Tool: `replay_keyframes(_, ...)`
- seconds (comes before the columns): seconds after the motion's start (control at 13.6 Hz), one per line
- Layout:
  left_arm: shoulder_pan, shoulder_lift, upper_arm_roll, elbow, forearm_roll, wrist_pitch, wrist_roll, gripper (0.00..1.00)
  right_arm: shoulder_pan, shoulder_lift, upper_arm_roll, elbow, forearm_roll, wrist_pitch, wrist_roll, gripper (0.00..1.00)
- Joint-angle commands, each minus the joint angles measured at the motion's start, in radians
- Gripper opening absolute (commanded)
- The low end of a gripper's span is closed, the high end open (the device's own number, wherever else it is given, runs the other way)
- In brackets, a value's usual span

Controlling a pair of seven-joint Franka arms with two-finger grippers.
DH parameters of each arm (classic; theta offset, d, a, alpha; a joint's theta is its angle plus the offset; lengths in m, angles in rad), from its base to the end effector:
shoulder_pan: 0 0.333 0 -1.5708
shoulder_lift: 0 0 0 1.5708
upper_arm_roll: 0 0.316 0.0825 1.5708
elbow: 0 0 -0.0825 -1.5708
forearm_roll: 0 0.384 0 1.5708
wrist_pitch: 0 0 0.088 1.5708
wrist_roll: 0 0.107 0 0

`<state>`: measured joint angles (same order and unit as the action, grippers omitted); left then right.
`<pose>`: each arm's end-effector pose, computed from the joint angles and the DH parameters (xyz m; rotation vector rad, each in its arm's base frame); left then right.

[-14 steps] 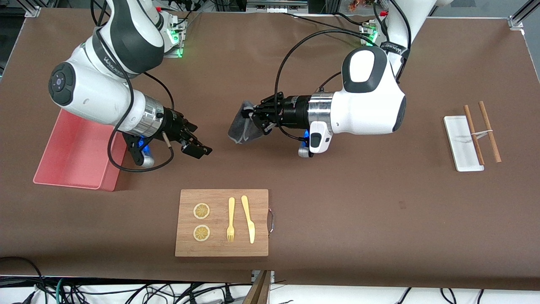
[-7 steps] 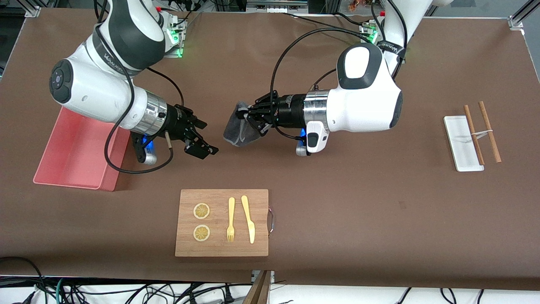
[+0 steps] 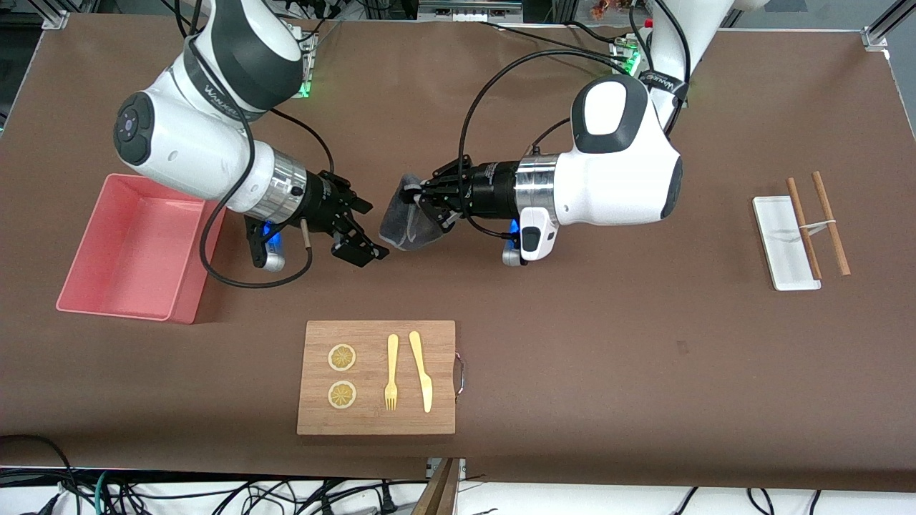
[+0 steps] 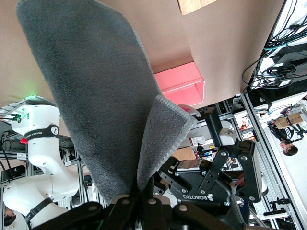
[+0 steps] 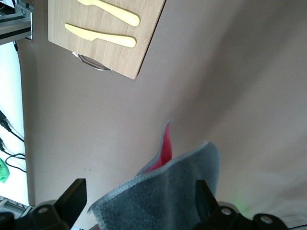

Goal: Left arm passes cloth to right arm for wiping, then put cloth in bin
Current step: 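Carry the cloth toward the right gripper with the left gripper, then grasp the cloth with the right gripper beside the left gripper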

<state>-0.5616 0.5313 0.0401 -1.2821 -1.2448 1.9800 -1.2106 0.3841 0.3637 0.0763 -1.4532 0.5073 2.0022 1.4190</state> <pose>0.6065 -0.4262 0.5012 1.7817 1.1318 -0.9352 0.6088 0.3256 0.5053 -2.2464 1.4384 0.4113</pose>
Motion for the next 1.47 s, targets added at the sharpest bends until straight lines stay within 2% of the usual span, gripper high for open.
replay_keyframes(0.0, -0.011, 0.019, 0.014, 0.037, -0.024, 0.003, -0.015, 0.00, 0.019, 0.021, -0.001, 0.028, 0.017, 0.024, 0.050, 0.99)
replay_keyframes(0.22, -0.011, 0.018, 0.014, 0.037, -0.019, 0.002, -0.015, 0.00, 0.025, 0.024, -0.001, 0.028, 0.060, 0.026, 0.058, 0.71)
replay_keyframes(0.37, -0.008, 0.018, 0.014, 0.037, -0.018, 0.000, -0.015, 0.00, 0.025, 0.026, -0.001, 0.028, 0.065, 0.026, 0.058, 0.69)
replay_keyframes(0.44, -0.006, 0.018, 0.014, 0.037, -0.018, 0.000, -0.015, 0.00, 0.025, 0.026, -0.001, 0.028, 0.071, 0.026, 0.058, 0.62)
replay_keyframes(0.88, -0.004, 0.015, 0.014, 0.037, -0.012, -0.004, -0.014, 0.00, 0.021, 0.031, -0.003, 0.031, 0.095, 0.026, 0.035, 0.06)
replay_keyframes(1.03, -0.004, 0.015, 0.015, 0.037, -0.012, -0.004, -0.014, 0.02, 0.015, 0.043, -0.004, 0.051, 0.117, 0.024, 0.037, 0.00)
replay_keyframes(1.1, -0.001, 0.013, 0.017, 0.035, -0.012, -0.006, -0.014, 0.10, 0.013, 0.044, -0.006, 0.053, 0.122, 0.024, 0.037, 0.00)
replay_keyframes(1.18, 0.002, 0.013, 0.020, 0.032, -0.002, -0.009, -0.014, 0.23, 0.006, 0.044, -0.006, 0.053, 0.122, 0.024, 0.037, 0.00)
replay_keyframes(1.25, 0.002, 0.010, 0.020, 0.032, 0.028, -0.010, -0.014, 0.43, 0.004, 0.044, -0.006, 0.053, 0.122, 0.024, 0.037, 0.00)
replay_keyframes(1.4, 0.005, 0.007, 0.018, 0.032, 0.089, -0.012, -0.014, 0.67, -0.001, 0.044, -0.007, 0.053, 0.122, 0.024, 0.034, 0.00)
